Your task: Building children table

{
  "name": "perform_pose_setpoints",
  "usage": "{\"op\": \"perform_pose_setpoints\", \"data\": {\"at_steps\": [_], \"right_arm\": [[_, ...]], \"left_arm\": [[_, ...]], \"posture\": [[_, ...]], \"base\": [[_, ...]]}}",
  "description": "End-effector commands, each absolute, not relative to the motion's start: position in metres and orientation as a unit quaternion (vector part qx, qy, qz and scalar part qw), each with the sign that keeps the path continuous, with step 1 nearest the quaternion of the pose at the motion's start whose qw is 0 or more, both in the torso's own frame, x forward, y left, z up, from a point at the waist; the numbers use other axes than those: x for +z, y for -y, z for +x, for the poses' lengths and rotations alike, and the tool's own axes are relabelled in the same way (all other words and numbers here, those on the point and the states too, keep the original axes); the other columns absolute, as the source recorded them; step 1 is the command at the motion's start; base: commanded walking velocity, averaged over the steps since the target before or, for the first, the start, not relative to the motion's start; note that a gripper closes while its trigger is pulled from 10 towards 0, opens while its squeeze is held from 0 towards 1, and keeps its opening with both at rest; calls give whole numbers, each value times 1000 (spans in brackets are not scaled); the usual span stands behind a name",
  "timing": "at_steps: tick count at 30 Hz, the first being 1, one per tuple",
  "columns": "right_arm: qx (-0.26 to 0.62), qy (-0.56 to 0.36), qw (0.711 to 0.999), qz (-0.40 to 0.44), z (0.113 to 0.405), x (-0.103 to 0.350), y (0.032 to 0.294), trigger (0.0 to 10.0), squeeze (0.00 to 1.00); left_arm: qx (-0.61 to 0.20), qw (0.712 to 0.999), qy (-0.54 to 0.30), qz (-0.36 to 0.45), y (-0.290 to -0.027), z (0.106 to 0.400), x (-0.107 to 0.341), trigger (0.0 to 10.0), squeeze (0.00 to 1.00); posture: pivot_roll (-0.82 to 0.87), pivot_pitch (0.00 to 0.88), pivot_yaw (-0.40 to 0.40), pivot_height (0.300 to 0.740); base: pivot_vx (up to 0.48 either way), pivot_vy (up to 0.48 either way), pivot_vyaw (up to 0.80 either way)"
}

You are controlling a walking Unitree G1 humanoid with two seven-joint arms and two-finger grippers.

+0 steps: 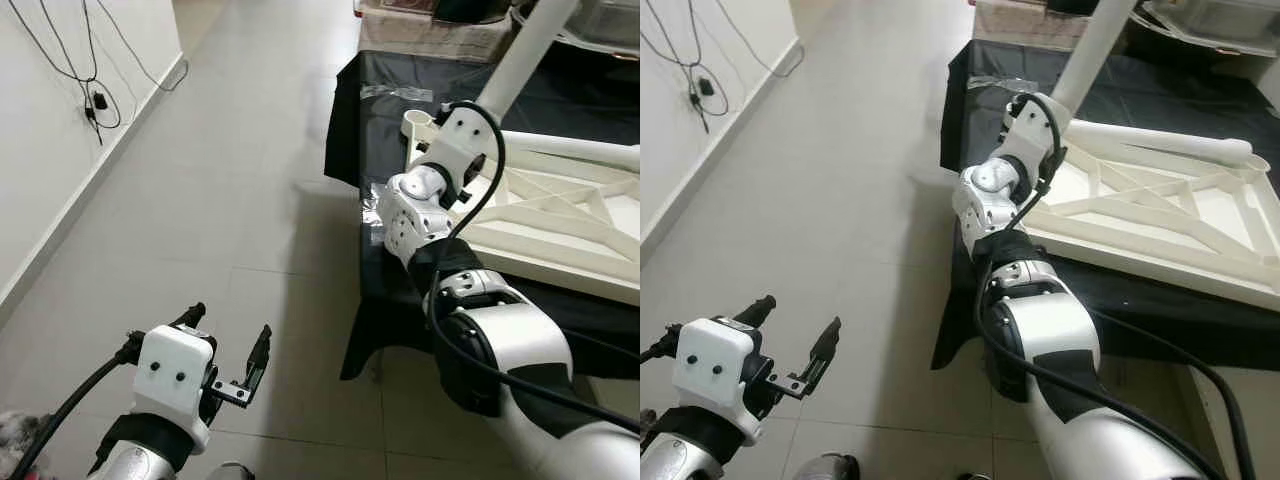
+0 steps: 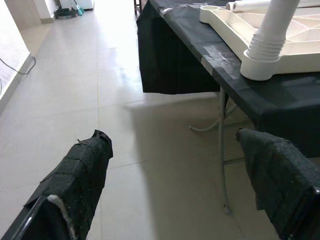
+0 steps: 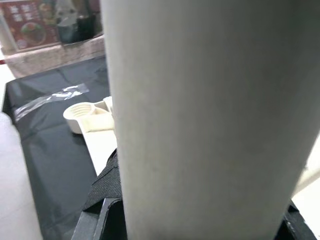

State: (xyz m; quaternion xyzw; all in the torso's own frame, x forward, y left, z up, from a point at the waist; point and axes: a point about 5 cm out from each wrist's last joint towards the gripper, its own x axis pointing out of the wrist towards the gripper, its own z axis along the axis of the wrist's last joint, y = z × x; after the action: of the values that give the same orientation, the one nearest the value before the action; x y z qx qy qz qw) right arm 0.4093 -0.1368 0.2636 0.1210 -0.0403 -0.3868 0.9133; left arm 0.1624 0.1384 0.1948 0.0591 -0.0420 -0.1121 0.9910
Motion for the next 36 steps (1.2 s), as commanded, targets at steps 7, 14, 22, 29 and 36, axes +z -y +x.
{"op": "perform_pose_setpoints", "data": {"at_steps": [7, 14, 22, 29, 36], "right_arm": [[-368, -19, 925, 92, 408, 222, 143, 10000, 0], [-297, -2, 953, 61, 410, 226, 118, 10000, 0], [-196, 18, 977, 78, 409, 219, 92, 10000, 0], [43, -11, 995, 92, 408, 204, 59, 10000, 0], [198, -15, 977, 71, 405, 206, 42, 10000, 0]], "left_arm": [[-114, 991, 31, 67, -140, 163, 190, 10000, 0], [-111, 991, 33, 63, -139, 163, 191, 10000, 0], [-112, 991, 32, 68, -137, 163, 190, 10000, 0], [-111, 991, 32, 69, -138, 163, 190, 10000, 0], [-108, 991, 33, 69, -138, 163, 190, 10000, 0]], "posture": [[161, 289, -73, 740], [153, 292, -81, 740], [157, 294, -80, 740], [153, 295, -85, 740], [153, 295, -88, 740]], "base": [[0, 0, 0], [0, 0, 0], [0, 0, 0], [0, 0, 0], [0, 0, 0]]}}
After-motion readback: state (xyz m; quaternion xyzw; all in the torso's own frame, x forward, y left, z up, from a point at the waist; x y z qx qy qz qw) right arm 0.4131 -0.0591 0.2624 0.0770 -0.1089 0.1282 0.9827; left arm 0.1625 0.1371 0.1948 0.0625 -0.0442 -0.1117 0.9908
